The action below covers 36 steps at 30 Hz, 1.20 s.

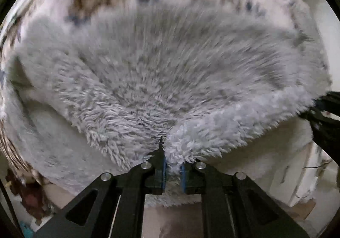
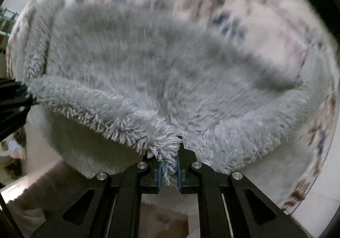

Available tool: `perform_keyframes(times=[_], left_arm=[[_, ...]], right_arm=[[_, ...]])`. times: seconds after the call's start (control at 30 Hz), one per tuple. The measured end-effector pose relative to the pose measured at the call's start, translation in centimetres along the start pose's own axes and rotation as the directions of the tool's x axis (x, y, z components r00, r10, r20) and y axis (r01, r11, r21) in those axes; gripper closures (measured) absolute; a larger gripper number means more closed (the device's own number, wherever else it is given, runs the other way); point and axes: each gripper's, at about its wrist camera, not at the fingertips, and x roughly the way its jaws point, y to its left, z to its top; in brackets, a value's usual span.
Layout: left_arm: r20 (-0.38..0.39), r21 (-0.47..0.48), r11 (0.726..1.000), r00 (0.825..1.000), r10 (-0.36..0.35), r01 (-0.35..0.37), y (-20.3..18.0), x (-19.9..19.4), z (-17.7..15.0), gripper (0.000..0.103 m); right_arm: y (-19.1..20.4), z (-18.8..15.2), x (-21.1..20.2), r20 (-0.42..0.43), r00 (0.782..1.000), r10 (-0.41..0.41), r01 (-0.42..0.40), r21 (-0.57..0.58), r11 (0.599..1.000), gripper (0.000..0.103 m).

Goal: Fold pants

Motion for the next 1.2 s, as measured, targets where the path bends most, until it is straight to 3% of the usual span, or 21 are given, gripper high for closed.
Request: perform_keyframes(times=[0.1,0.2,0.27,0.3,0.37,0.4,0.47,0.53,0.63,0.7,0.77,0.83,0.93,1.03,1.07,1.1,1.17,1.2], left_arm=[[-0.011,-0.052,0.999,1.0,0.001,-0.002,0.6,2.4,-0.1,0.088],[0.033,-0.09,0.996,0.999,-0.02,0.022,0.7,1.5,0.2,0.075],[0.085,-0.11,0.991,0.994,-0.061,0.071,0.9,0.4,-0.3,0.052],[0.115,-0.121,0.987,0.989,-0.094,0.107,1.0,-0.4,-0.8,0.047],[0.152,-0.125,0.982,0.981,-0.12,0.139,1.2,-1.6,-1.7,0.029],[0.171,-0.125,0.98,0.977,-0.131,0.153,1.4,-2.4,-2.3,0.027],[0.199,-0.119,0.98,0.971,-0.135,0.161,1.9,-4.0,-3.0,0.008],[0.217,-0.126,0.978,0.967,-0.136,0.166,2.4,-5.5,-3.4,0.005],[0.251,-0.181,0.968,0.96,-0.125,0.174,4.4,-8.4,-2.3,0.005],[0.282,-0.246,0.963,0.959,-0.035,0.107,6.6,-9.6,-0.2,0.005],[0.269,-0.336,0.941,0.961,0.065,0.03,10.2,-9.4,3.1,0.005],[0.238,-0.379,0.926,0.967,0.087,0.01,13.5,-8.5,6.3,0.005],[0.119,-0.415,0.907,0.984,0.135,-0.075,15.4,-5.6,11.8,0.005],[-0.03,-0.32,0.921,0.974,0.227,-0.224,16.9,-2.0,14.9,0.005],[-0.048,-0.309,0.921,0.971,0.236,-0.239,17.2,-1.4,15.2,0.008],[-0.054,-0.302,0.923,0.971,0.233,-0.239,17.5,-0.5,15.3,0.015],[-0.039,-0.296,0.927,0.973,0.228,-0.229,18.1,0.3,14.9,0.071],[-0.007,-0.304,0.929,0.976,0.218,-0.21,18.5,0.2,14.4,0.08]], right_arm=[[0.3,-0.9,2.4,-0.041,0.999,-0.008,0.008,-0.001,1.0,0.085],[0.1,-0.8,3.0,-0.067,0.998,0.003,-0.002,0.023,1.0,0.063],[-0.1,-0.8,2.5,-0.065,0.998,0.023,-0.019,0.052,0.998,0.015],[-0.1,-1.0,2.1,-0.059,0.997,0.048,-0.044,0.066,0.997,0.009],[-0.1,-1.5,1.3,-0.04,0.996,0.075,-0.071,0.098,0.993,0.009],[0.0,-2.0,0.8,-0.035,0.996,0.08,-0.076,0.116,0.99,0.009],[0.2,-2.5,0.0,-0.023,0.994,0.105,-0.101,0.138,0.985,0.009],[0.1,-3.1,-1.2,-0.013,0.994,0.112,-0.108,0.165,0.98,0.009],[0.2,-3.4,-2.5,-0.012,0.993,0.121,-0.116,0.205,0.972,0.008],[-0.6,-3.3,-3.3,0.008,0.992,0.128,-0.126,0.262,0.957,0.008],[-1.6,-3.3,-4.3,0.038,0.994,0.106,-0.113,0.324,0.939,0.008],[-3.1,-3.1,-5.1,0.055,0.997,0.056,-0.073,0.386,0.919,0.008],[-6.6,-2.7,-5.9,0.057,0.998,-0.012,-0.019,0.509,0.86,0.008],[-10.8,-2.6,-7.1,0.068,0.994,-0.08,0.018,0.645,0.764,0.008],[-12.6,-2.1,-7.6,0.072,0.992,-0.101,0.026,0.674,0.738,0.008],[-14.3,-1.9,-8.1,0.078,0.988,-0.133,0.038,0.709,0.704,0.008],[-18.2,0.7,-7.9,0.078,0.982,-0.173,0.056,0.752,0.657,0.008],[-20.1,0.7,-8.2,0.07,0.977,-0.203,0.072,0.783,0.618,0.008]])
